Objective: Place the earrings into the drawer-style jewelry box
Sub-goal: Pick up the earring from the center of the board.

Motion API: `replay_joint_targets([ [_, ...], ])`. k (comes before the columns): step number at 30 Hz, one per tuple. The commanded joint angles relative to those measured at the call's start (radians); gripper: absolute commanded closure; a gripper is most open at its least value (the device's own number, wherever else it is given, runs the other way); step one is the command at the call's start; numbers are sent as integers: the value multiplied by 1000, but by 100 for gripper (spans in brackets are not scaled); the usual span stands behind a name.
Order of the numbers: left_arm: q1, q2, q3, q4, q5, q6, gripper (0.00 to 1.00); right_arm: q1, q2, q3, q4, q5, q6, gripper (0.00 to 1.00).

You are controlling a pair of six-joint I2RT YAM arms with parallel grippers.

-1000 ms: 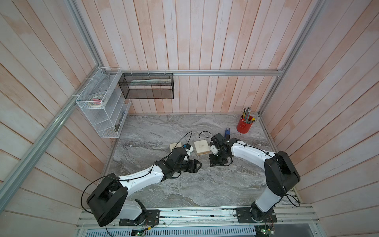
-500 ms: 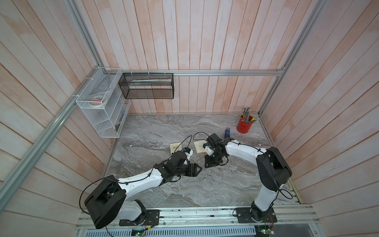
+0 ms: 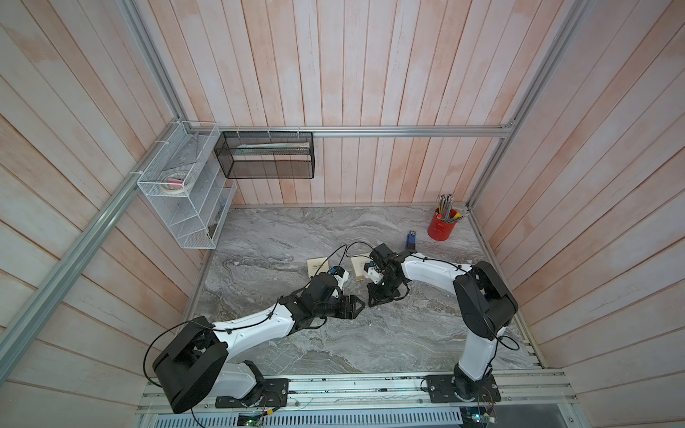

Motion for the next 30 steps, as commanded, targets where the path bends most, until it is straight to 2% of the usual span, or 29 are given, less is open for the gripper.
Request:
replay_joint_targets([
  [1,-2,8,20,5,-10,21,23,2,13,-18,-33,35,13,75],
  [21,-3,45,47,7,-1,44,23,-23,-58,-113,-30,58,56,67],
  [30,-3,32,38,29,1,26,23,-18,-62,-93,-45,71,47,67],
])
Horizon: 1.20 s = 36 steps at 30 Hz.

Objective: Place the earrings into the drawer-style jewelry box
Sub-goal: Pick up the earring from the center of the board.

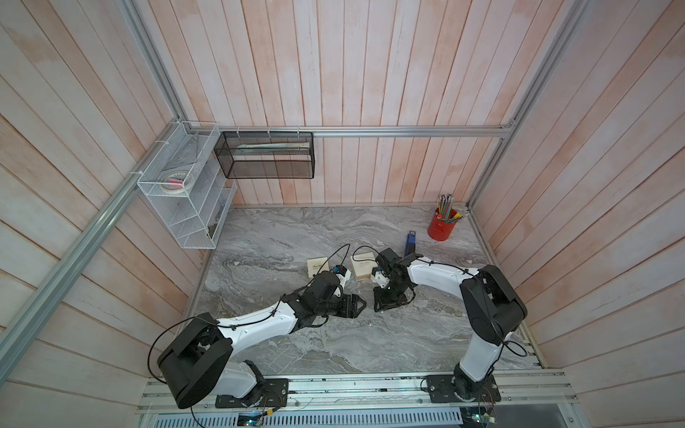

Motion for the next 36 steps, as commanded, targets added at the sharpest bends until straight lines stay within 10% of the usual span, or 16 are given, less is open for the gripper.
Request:
replay_joint_targets([
  [1,-2,-5,10,29,0,0,23,4,-4,-2,-48,51,-10,67],
  [36,-3,-18,-10,32,-10,-1,23,52,63,46,-108,141,-34,81],
])
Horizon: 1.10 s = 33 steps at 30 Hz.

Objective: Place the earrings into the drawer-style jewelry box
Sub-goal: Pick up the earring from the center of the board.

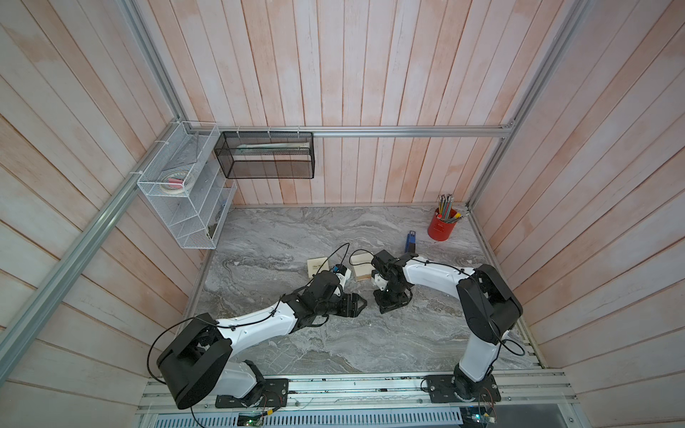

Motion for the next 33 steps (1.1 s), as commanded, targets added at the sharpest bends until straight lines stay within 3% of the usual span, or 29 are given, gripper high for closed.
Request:
replay_joint_targets([
  [1,-3,-14,-8,12,-11,6,23,12,40,3,-15,13,-11,81],
  [33,-3,-3,-1,11,-5,15,23,12,57,23,-23,75,15,78],
])
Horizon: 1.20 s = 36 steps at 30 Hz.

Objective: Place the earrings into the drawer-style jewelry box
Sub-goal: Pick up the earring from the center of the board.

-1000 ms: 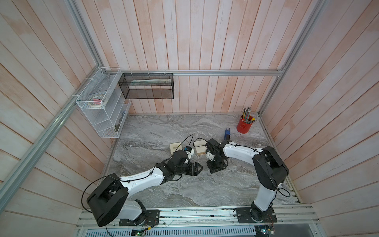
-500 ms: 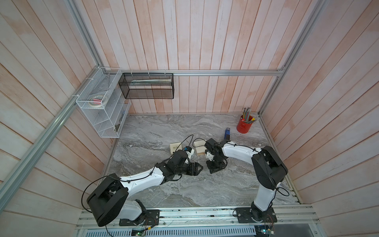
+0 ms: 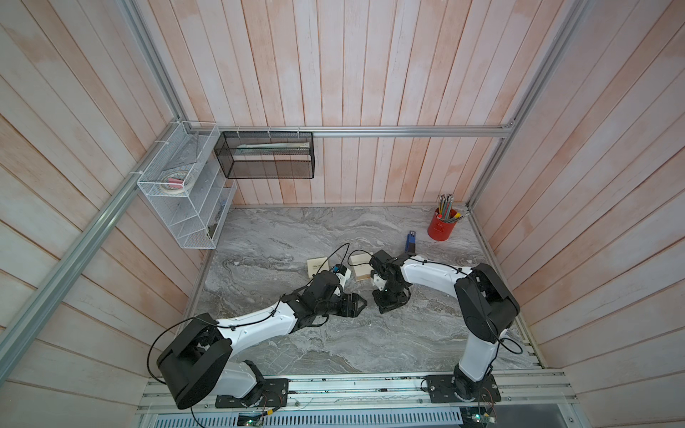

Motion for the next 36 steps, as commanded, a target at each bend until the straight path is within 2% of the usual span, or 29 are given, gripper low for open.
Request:
replay_joint_targets([
  [1,-3,-3,-2,11,-7,14,23,2,40,0,-1,56,12,78],
  [9,-2,-3,0,12,-6,14,23,3,38,1,4,56,14,80],
  [18,-2,-1,0,12,-4,15,23,3,30,6,9,73,19,76],
  [36,0,-2,2,11,-10,14,23,3,41,7,12,57,18,83],
])
